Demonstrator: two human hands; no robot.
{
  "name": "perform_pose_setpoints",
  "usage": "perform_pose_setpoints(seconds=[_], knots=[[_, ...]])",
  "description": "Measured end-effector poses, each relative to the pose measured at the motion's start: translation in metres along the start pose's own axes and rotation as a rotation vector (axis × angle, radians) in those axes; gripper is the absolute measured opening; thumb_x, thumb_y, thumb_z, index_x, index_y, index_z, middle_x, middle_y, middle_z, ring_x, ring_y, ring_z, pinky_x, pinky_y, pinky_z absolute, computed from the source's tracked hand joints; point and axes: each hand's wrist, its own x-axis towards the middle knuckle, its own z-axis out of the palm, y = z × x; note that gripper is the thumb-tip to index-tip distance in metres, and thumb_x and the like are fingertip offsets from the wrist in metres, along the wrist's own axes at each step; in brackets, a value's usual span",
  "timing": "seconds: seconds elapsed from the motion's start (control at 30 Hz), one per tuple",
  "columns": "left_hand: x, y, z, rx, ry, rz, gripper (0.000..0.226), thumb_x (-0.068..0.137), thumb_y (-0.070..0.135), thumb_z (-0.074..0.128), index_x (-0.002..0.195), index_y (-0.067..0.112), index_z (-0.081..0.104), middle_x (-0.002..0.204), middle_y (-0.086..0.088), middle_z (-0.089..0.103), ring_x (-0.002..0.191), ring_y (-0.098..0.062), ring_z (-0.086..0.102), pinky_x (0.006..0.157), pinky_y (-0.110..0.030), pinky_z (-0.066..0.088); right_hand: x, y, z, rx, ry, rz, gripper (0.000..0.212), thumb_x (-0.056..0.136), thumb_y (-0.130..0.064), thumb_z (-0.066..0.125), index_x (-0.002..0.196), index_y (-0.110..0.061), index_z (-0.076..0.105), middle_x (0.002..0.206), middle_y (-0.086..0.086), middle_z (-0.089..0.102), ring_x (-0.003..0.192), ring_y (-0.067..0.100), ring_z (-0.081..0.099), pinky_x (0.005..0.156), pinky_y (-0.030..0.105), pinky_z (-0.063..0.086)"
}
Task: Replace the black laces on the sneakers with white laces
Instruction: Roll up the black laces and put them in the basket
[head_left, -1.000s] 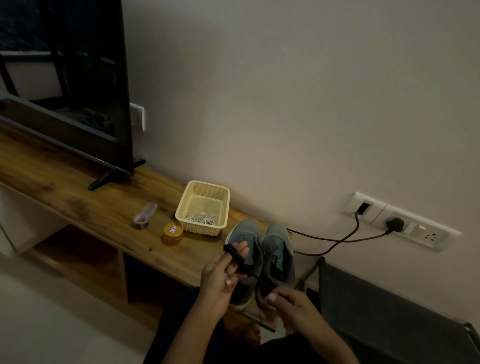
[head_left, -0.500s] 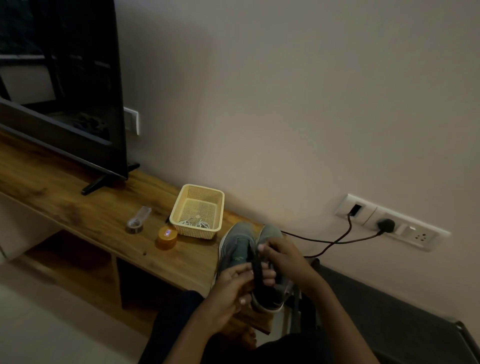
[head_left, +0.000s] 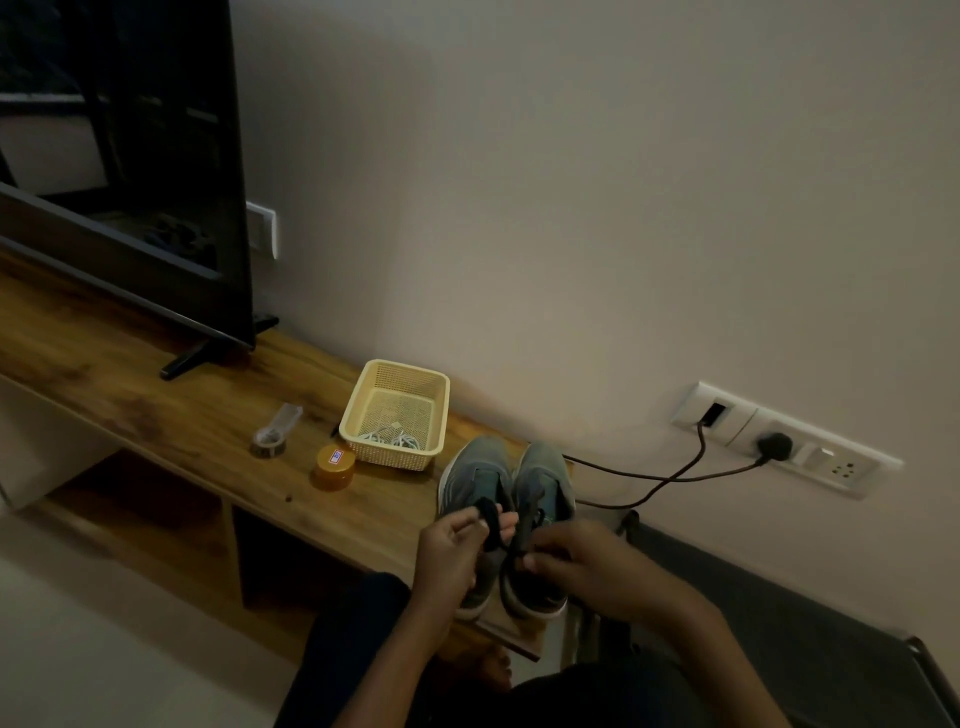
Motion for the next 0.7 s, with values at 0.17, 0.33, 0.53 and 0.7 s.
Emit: perform_pose_setpoints(seconds=[0.17,0.33,0.53,0.7], knots=[[-0.01,0.003,0.003,0.02,-0.29,-0.152,0.021,0.096,0.004,0.047,0.11,0.005,0.063,0.076,0.002,0.07,0.052,0.0,0.057,0.044,-0.014,0.037,0.03,0.015,-0.017,0.015,0.219,-0.052,0.02,0.095,-0.017,0.053,0.077,-0.025,0.06,0.07,-0.009,0.054,0.062,-0.001,0.048,0.061,0.019,0.038],[-0.007,0.011,0.0,-0.402,-0.285,-0.211,0.027,0.096,0.002,0.04,0.114,-0.001,0.061,0.107,-0.016,0.07,0.087,-0.014,0.071,0.039,-0.011,0.035,0.029,0.043,0.027,0.412,0.269,0.089,0.025,0.097,-0.011,0.048,0.08,-0.014,0.066,0.063,-0.006,0.059,0.057,0.005,0.052,0.056,0.021,0.04],[0.0,0.004,-0.003,-0.323,-0.073,-0.095,0.024,0.097,0.001,0.042,0.114,0.001,0.059,0.104,-0.008,0.073,0.093,-0.013,0.07,0.037,-0.011,0.032,0.008,0.035,0.056,0.318,0.145,0.091,0.029,0.095,-0.002,0.047,0.08,-0.016,0.067,0.064,-0.01,0.054,0.058,-0.004,0.045,0.062,0.017,0.037],[-0.002,0.001,0.001,0.072,-0.051,-0.004,0.021,0.094,-0.001,0.048,0.105,0.009,0.063,0.087,0.003,0.072,0.076,-0.007,0.068,0.045,-0.023,0.046,0.0,0.012,0.025,0.052,0.04,0.038,0.023,0.096,-0.01,0.048,0.108,-0.015,0.067,0.088,-0.009,0.061,0.078,0.0,0.057,0.071,0.016,0.045]])
